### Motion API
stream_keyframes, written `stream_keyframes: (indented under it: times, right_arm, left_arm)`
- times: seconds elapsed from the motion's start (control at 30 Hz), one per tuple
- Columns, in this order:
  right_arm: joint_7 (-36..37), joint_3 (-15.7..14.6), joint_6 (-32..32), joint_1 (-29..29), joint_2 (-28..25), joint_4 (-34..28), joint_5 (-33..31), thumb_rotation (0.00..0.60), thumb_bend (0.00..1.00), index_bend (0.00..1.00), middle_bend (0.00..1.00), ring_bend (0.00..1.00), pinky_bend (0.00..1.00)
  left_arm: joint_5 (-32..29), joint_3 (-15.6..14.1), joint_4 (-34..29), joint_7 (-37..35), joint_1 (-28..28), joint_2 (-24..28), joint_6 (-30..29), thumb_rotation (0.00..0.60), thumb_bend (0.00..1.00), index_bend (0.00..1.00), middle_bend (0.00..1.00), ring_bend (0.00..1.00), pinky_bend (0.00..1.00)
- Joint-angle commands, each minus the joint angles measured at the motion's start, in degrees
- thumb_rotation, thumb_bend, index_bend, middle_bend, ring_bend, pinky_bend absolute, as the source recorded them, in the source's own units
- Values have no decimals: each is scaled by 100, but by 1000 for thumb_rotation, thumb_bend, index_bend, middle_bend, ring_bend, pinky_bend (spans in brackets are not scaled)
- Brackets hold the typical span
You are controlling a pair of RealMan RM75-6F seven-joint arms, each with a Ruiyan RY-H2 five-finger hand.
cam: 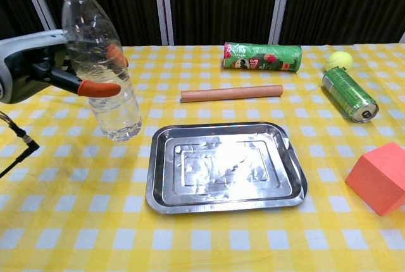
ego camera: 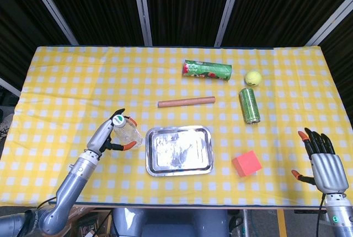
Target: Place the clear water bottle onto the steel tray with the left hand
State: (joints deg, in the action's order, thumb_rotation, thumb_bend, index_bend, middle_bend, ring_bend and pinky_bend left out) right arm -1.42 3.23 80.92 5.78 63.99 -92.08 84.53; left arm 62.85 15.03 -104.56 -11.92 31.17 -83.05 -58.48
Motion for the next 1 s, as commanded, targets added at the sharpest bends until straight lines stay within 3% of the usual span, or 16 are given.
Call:
stream_keyframes:
  times: [0.03,0.23,0.37,0.53,0.83,1.0]
  right_arm:
    - [-30,-1,-88,38,32,36,-44,600,184,0,18,0,0]
    - [2,17,-49,36,25,28,-41,600,184,0,18,0,0]
    - [115,5,19,-8,-25,13,-16,600,184,0,18,0,0]
    - [228,-25,-22,0,-49,5,17,600,183,0,18,0,0]
    - [215,-27,-21,7,-51,-14,25,600,184,0,18,0,0]
    - [274,-22,28,-5,-85,-32,60,600,184,0,18,0,0]
  left_arm:
    - [-708,242,125,656,480,-420,177,600,391,547,461,19,15]
    - [-957,313,114,952,728,-820,84,600,391,548,464,19,15]
    - [-813,337,-317,996,653,-713,-143,600,384,545,463,19,15]
    - [-974,633,-964,1173,753,-413,-206,600,381,546,462,19,16]
    - [-2153,1214,-2376,2214,1326,-60,-669,600,373,544,453,19,16]
    - [-2489,1069,-2410,2419,1485,-147,-859,600,374,541,452,19,15]
